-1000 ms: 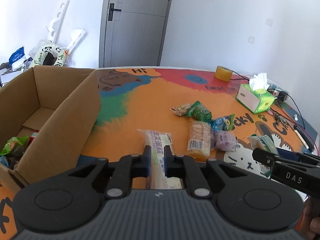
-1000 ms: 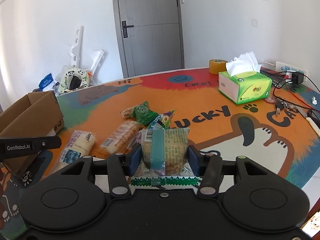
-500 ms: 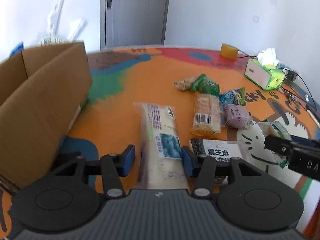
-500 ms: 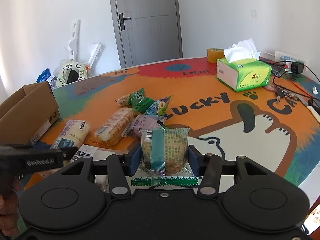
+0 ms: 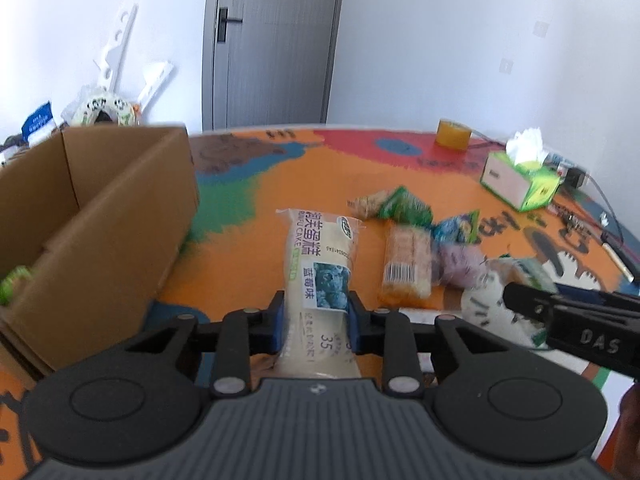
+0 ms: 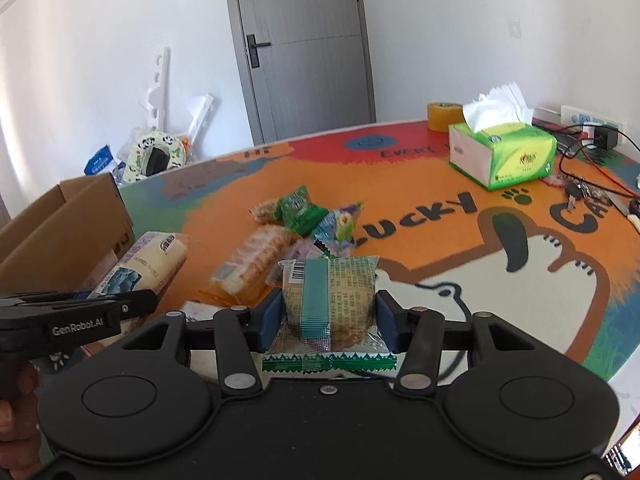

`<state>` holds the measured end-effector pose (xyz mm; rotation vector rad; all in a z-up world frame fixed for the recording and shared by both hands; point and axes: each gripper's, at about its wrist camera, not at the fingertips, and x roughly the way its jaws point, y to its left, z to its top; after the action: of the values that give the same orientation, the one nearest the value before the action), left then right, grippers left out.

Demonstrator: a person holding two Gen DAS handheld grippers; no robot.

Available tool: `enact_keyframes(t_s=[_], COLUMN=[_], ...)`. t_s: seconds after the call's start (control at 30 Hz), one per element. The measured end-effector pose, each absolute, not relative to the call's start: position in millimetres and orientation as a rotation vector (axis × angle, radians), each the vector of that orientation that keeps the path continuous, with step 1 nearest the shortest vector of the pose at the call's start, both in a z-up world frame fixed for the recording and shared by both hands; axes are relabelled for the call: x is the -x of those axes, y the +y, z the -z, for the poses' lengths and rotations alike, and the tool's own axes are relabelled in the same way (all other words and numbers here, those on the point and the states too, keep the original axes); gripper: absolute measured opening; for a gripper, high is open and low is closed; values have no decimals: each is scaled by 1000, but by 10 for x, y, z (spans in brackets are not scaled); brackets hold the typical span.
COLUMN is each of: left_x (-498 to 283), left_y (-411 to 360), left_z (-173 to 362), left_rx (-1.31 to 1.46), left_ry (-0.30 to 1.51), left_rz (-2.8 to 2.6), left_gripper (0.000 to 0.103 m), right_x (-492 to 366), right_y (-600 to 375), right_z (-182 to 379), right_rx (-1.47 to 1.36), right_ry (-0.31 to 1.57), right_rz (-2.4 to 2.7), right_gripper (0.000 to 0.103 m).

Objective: Organize snacks
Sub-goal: 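Carry the cake bag into the box and open the left gripper while the right carries its packet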

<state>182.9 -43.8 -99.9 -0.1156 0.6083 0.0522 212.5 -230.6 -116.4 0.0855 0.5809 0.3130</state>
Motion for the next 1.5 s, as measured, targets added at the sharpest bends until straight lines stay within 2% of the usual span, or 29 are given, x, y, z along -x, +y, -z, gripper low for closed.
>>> enact_keyframes(t_s=[0.63, 1.13, 1.5], left_x=[-1570, -1462, -1551], left_y=[-3, 560, 1071], left_z=[304, 169, 256], left_rx=[144, 182, 218], left_ry=[455, 411, 439], left_rz=[-89, -185, -250], left_gripper=[28, 28, 29], right_x=[-2114, -2177, -2195], right_y=[-1732, -1211, -838], right_z=[663, 456, 394], right_rx=[-85, -88, -69], right_ry=[458, 419, 413], right_rz=[-445, -552, -614], right_gripper=[50, 50, 49])
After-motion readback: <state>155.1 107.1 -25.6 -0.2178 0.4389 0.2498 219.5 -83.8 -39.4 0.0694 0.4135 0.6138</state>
